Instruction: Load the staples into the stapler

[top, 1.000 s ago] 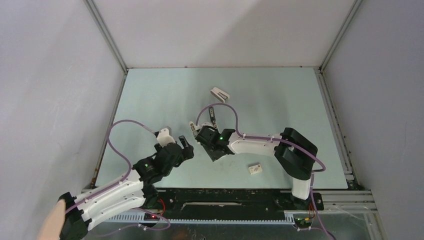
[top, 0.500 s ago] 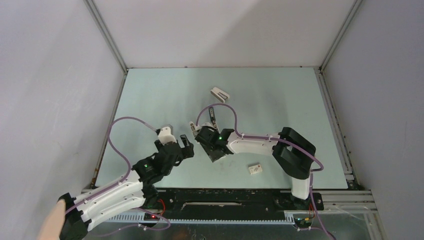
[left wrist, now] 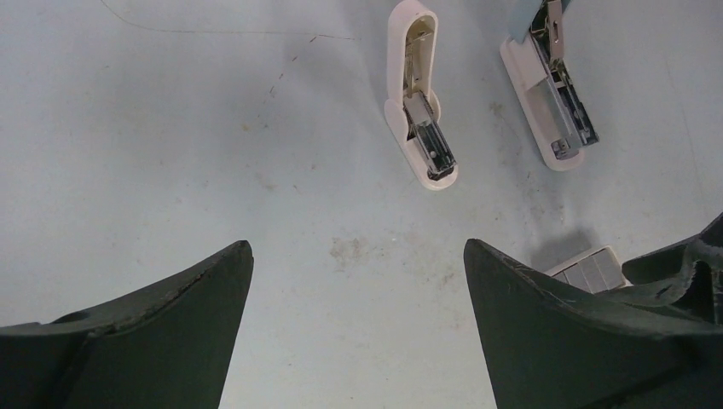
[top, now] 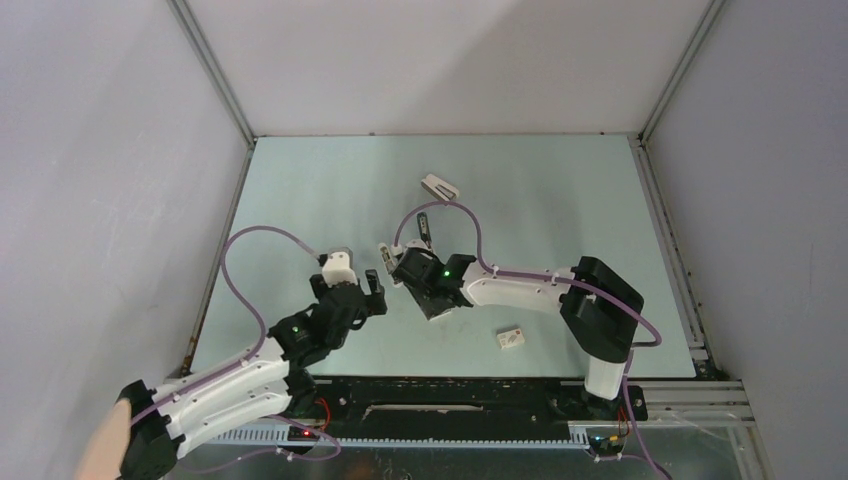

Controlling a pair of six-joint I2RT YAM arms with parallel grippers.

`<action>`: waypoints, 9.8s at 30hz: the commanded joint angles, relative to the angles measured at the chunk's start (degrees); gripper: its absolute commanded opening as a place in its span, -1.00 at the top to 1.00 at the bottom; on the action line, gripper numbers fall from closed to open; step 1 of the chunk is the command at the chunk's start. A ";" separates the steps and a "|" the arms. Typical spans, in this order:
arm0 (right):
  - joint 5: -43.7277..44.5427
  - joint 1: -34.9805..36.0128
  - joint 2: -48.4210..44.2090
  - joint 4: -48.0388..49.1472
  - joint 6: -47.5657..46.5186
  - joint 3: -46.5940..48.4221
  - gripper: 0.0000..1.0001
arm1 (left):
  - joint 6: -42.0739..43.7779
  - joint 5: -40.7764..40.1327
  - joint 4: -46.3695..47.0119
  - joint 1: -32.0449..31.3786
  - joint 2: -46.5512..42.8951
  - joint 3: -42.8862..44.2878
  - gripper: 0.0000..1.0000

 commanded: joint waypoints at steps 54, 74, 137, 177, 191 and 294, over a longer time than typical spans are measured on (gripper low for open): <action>-4.29 -2.04 6.88 0.83 -1.19 -0.15 -0.20 | 2.91 -0.44 1.82 0.06 2.92 3.47 -0.93; -1.25 -1.69 4.21 0.15 -1.68 -0.19 0.18 | 2.65 0.17 1.45 0.06 1.01 2.94 -0.92; 0.38 -4.56 4.18 -0.26 1.08 -0.73 0.35 | 2.98 1.14 2.77 0.01 0.19 2.31 -0.93; -1.49 -6.17 -3.91 7.01 -0.27 -7.31 0.03 | 2.65 2.82 4.19 0.06 0.54 1.96 -0.92; -1.43 -6.90 -0.95 5.94 0.86 -7.15 0.02 | 2.54 3.07 4.38 0.06 0.62 1.89 -0.93; -22.80 -29.01 -29.70 23.93 -1.85 -33.86 -0.06 | 20.15 39.74 7.10 -10.22 44.79 28.07 -0.15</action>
